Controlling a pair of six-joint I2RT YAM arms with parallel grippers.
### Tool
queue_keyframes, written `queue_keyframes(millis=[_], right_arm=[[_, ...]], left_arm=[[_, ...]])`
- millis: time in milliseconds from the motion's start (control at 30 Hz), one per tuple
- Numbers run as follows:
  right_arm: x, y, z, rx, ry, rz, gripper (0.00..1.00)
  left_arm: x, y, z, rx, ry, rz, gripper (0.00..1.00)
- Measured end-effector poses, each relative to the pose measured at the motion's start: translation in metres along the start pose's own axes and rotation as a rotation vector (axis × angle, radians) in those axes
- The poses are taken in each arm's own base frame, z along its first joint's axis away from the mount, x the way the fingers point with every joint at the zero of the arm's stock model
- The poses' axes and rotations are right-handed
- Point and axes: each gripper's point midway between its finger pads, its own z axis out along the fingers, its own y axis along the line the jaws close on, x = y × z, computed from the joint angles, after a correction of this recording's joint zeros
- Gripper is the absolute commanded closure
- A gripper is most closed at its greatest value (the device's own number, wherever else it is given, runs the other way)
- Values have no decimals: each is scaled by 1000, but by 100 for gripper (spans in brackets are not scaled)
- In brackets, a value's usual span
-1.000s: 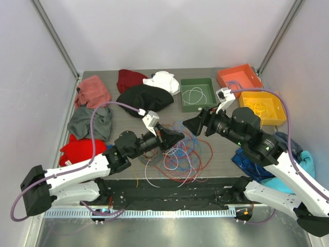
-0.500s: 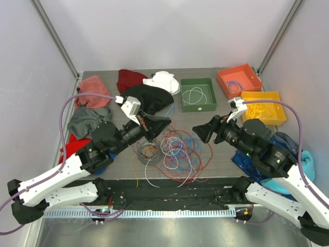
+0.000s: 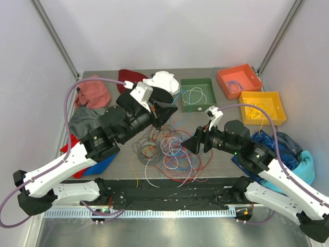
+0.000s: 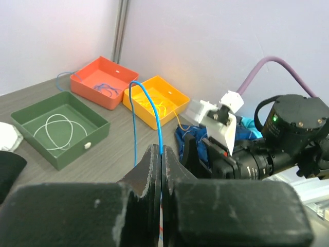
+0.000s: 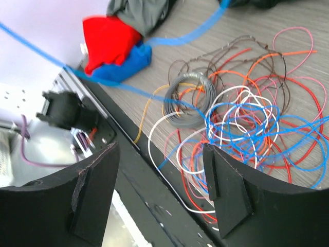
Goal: Untangle the cables
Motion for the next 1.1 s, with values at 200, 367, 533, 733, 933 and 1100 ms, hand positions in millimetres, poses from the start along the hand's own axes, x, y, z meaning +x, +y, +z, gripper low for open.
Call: queue_keyframes(millis=[200, 367, 533, 733, 933, 1100], right_arm=[[19, -9, 1, 3, 46, -70, 26], [33, -28, 7, 66, 87, -93, 27], [35, -48, 24, 154, 99, -103, 27], [37, -74, 49, 256, 83, -100, 31], [29, -88, 63, 314, 22, -93, 72], [18, -94, 60, 359, -35, -79, 99]], left_arm=[[-12, 1, 18, -28, 12, 51, 100], [-18, -3, 31, -23, 18, 62, 100], [-29, -11, 37, 0, 13, 60, 100], [-46, -21, 35, 36, -14, 53, 100], [-49, -24, 32, 46, -14, 53, 100], [-57, -22, 21, 33, -25, 59, 100]])
